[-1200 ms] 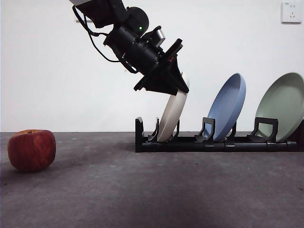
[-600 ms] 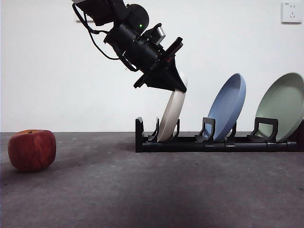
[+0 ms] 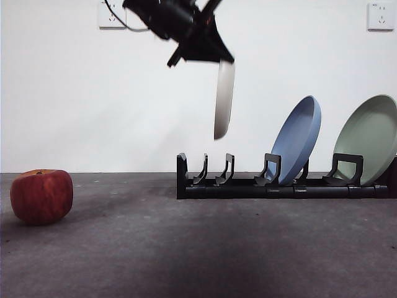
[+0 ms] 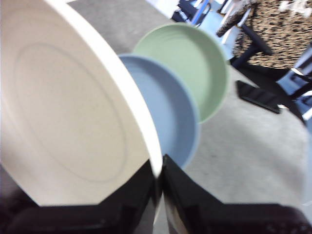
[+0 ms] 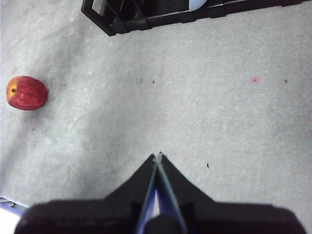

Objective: Take the yellow plate from the plate rack,put the plate on the table,take the apple from the table,put the apple in the plate

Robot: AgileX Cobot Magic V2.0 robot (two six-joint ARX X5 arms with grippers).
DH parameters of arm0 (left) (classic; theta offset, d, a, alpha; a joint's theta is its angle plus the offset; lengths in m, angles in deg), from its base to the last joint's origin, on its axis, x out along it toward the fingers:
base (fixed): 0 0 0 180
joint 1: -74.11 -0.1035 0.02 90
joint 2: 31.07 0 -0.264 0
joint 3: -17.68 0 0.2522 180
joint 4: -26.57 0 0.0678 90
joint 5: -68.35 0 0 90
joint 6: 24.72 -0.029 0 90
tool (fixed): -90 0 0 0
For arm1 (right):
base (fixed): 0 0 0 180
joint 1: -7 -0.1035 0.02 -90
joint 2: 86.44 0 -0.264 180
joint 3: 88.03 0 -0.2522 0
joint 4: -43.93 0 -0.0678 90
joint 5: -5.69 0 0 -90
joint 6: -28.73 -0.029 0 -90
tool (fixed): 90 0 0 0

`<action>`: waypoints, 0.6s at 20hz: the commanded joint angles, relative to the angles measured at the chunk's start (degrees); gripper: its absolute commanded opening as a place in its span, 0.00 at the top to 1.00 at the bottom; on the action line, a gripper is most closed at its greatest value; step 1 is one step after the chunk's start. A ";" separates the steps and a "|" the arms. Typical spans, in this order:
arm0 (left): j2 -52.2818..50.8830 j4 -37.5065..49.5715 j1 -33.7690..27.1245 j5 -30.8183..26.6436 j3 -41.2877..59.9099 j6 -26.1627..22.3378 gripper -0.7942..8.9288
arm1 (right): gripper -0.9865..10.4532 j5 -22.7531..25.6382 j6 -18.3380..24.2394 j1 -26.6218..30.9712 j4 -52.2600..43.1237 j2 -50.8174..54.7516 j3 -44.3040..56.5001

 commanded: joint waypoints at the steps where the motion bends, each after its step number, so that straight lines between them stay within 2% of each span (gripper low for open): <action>1: -0.04 -5.84 -0.24 1.03 -4.52 -1.03 0.93 | 0.91 0.00 0.57 -0.04 0.15 -0.02 -0.15; 5: -3.76 -14.58 0.52 0.66 -6.67 -5.35 0.93 | 0.91 -0.26 0.35 -0.04 0.35 -0.02 -0.15; 8: -7.32 -22.03 1.55 -2.47 -6.67 -11.37 0.93 | 0.91 -0.26 0.17 -0.07 0.70 -0.02 -0.15; 12: -10.60 -31.65 1.60 -1.84 -6.64 -18.36 0.93 | 0.91 -0.26 0.15 -0.07 1.55 -0.02 -0.15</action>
